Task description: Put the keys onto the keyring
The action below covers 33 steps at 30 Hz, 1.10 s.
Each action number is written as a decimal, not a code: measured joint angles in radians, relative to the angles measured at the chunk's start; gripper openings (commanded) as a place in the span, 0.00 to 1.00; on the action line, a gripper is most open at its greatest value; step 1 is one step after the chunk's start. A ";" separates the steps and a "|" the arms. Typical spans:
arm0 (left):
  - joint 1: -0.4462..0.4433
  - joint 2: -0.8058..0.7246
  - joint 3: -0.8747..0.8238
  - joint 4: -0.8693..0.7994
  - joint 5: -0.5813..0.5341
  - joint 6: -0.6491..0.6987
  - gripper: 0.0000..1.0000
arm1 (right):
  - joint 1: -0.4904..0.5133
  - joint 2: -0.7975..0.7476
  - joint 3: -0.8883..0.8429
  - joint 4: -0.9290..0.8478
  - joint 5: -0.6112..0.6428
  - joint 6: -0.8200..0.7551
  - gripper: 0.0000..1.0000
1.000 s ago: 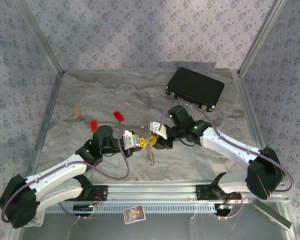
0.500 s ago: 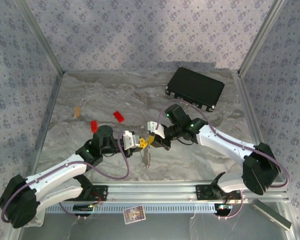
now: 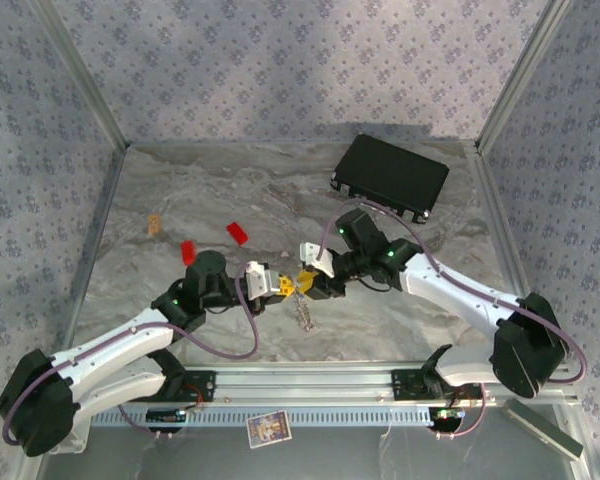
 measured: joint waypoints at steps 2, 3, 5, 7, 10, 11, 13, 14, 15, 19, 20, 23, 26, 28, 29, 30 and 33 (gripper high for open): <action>0.000 0.000 0.000 0.000 -0.003 0.000 0.00 | 0.001 0.000 -0.008 0.002 0.000 0.004 0.28; 0.000 0.000 0.000 0.001 -0.003 0.000 0.00 | 0.001 0.000 -0.011 0.005 0.000 0.007 0.29; 0.000 0.000 0.000 0.004 -0.004 -0.003 0.00 | 0.001 0.000 -0.019 0.011 0.001 0.012 0.28; 0.000 -0.001 0.000 0.006 -0.004 -0.003 0.00 | 0.001 0.000 -0.024 0.019 0.005 0.018 0.29; 0.000 -0.001 0.000 0.007 -0.003 -0.004 0.00 | 0.003 0.002 -0.026 0.037 0.012 0.025 0.29; 0.000 -0.001 0.000 0.007 -0.004 -0.004 0.00 | 0.003 0.004 -0.026 0.045 0.012 0.026 0.29; 0.000 -0.001 0.000 0.007 -0.003 -0.004 0.00 | 0.006 0.010 -0.026 0.059 0.011 0.029 0.29; 0.000 -0.001 0.000 0.007 -0.003 -0.004 0.00 | 0.007 0.014 -0.026 0.066 0.011 0.031 0.29; 0.000 -0.001 0.000 0.007 -0.004 -0.004 0.00 | 0.010 0.018 -0.026 0.071 0.011 0.033 0.29; 0.000 -0.001 0.000 0.008 -0.003 -0.004 0.00 | 0.014 0.039 -0.026 0.091 0.011 0.038 0.27; 0.000 -0.001 0.000 0.008 -0.003 -0.004 0.00 | 0.015 0.041 -0.026 0.093 0.011 0.040 0.25; 0.000 -0.001 0.000 0.008 -0.004 -0.004 0.00 | 0.016 0.042 -0.026 0.103 0.011 0.047 0.18; 0.000 -0.001 0.000 0.008 -0.005 -0.004 0.00 | 0.014 0.042 -0.026 0.109 0.011 0.052 0.10; 0.000 -0.001 0.000 0.008 -0.012 -0.003 0.00 | 0.014 0.042 -0.026 0.111 0.011 0.053 0.06; 0.000 -0.001 0.000 0.008 -0.015 -0.004 0.00 | 0.014 0.041 -0.026 0.112 0.012 0.053 0.04; 0.000 -0.001 0.000 0.008 -0.016 -0.003 0.00 | 0.014 0.040 -0.027 0.111 0.013 0.052 0.03; 0.000 -0.001 0.000 0.008 -0.027 -0.003 0.00 | 0.012 0.031 -0.027 0.110 0.021 0.051 0.00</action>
